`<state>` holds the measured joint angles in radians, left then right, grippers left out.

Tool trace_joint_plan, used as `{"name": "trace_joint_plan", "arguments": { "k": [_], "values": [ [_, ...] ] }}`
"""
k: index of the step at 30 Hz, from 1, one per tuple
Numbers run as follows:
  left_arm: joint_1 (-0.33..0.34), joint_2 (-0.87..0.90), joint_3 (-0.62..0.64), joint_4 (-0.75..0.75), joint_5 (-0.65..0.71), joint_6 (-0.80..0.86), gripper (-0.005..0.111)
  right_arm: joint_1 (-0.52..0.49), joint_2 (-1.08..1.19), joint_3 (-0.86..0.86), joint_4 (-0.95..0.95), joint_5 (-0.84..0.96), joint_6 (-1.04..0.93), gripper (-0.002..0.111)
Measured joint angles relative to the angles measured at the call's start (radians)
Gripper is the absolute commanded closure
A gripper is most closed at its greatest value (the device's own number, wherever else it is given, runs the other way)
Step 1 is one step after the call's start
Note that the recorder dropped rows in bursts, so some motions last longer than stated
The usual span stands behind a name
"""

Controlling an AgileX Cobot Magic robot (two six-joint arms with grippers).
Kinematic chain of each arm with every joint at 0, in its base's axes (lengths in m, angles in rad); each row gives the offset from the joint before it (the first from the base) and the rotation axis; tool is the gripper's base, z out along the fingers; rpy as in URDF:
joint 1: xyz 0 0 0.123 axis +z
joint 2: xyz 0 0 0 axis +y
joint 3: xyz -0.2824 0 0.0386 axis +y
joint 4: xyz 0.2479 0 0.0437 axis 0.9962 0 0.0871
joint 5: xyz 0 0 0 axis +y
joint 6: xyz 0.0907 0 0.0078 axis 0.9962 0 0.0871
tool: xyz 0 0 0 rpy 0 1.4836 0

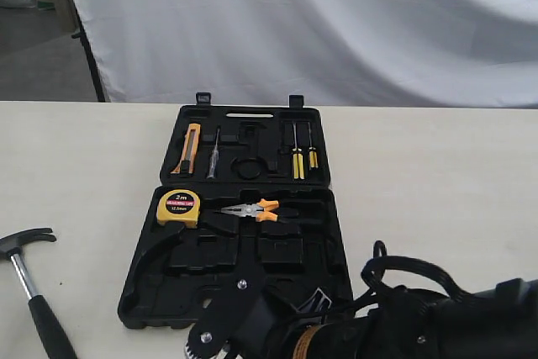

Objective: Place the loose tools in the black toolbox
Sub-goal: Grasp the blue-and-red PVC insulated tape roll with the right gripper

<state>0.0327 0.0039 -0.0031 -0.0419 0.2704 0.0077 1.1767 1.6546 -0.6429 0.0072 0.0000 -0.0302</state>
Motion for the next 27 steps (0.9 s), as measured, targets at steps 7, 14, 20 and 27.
{"name": "trace_joint_plan", "arguments": {
  "k": [7, 14, 20, 27],
  "values": [
    [0.0, 0.0, 0.0, 0.0, 0.0, 0.0, 0.106, 0.003, 0.015, -0.013, -0.007, 0.054, -0.024, 0.029],
    [0.0, 0.0, 0.0, 0.0, 0.0, 0.0, 0.106, 0.003, 0.048, -0.014, -0.007, 0.055, -0.034, 0.029],
    [0.0, 0.0, 0.0, 0.0, 0.0, 0.0, 0.106, 0.003, 0.111, -0.016, -0.007, 0.048, -0.058, 0.031],
    [0.0, 0.0, 0.0, 0.0, 0.0, 0.0, 0.106, 0.003, 0.113, -0.02, -0.007, 0.034, -0.079, 0.078]
  ]
}}
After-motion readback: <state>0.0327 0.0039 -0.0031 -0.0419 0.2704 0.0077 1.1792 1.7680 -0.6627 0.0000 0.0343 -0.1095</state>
